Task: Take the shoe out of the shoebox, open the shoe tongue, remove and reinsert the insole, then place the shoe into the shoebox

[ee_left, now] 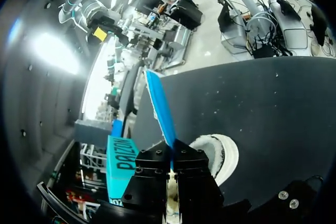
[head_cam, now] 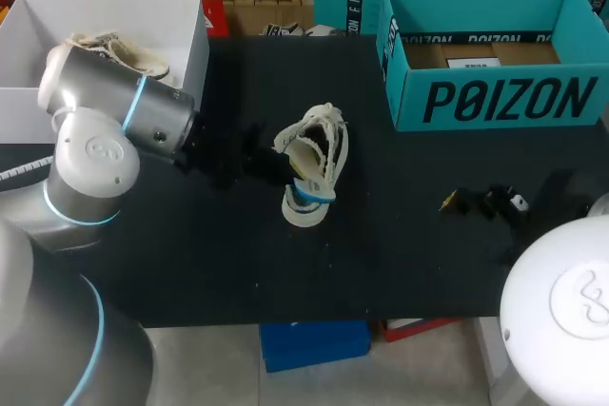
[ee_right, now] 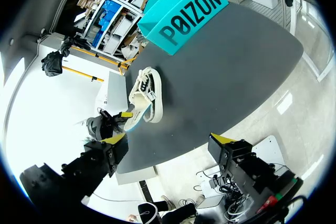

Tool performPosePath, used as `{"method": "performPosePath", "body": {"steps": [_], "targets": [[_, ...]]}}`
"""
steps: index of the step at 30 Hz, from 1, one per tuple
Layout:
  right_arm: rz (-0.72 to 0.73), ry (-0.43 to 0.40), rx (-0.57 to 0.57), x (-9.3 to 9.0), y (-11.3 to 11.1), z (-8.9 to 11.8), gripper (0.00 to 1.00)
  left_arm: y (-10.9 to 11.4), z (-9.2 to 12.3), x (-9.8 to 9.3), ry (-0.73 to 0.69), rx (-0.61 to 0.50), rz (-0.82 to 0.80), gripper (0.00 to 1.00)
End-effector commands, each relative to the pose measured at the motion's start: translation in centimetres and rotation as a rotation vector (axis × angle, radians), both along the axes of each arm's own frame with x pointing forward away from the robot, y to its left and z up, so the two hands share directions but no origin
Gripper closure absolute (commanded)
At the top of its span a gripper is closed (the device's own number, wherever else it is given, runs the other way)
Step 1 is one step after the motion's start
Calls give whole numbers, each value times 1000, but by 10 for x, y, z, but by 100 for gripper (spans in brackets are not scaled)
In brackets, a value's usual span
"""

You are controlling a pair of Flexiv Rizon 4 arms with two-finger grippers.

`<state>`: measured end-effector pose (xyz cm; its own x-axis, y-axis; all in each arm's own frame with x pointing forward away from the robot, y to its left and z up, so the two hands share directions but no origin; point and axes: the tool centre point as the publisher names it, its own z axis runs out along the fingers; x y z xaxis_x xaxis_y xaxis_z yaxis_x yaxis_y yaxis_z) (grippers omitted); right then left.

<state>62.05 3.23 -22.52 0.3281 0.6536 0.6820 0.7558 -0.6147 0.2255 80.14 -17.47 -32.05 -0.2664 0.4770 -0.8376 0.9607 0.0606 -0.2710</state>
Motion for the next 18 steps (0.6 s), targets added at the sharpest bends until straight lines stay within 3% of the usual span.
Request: {"method": "performPosePath", "body": {"steps": [1,9,18], "targets": [[54,55,46,-3,-6,-3,0,2,8,-6,26,-35,-35,100],[54,55,46,-3,-6,-3,0,3,21,-24,81,-106,-92,100],[54,55,46,-3,-6,-3,0,6,5,-29,62,-85,-108,100]]}}
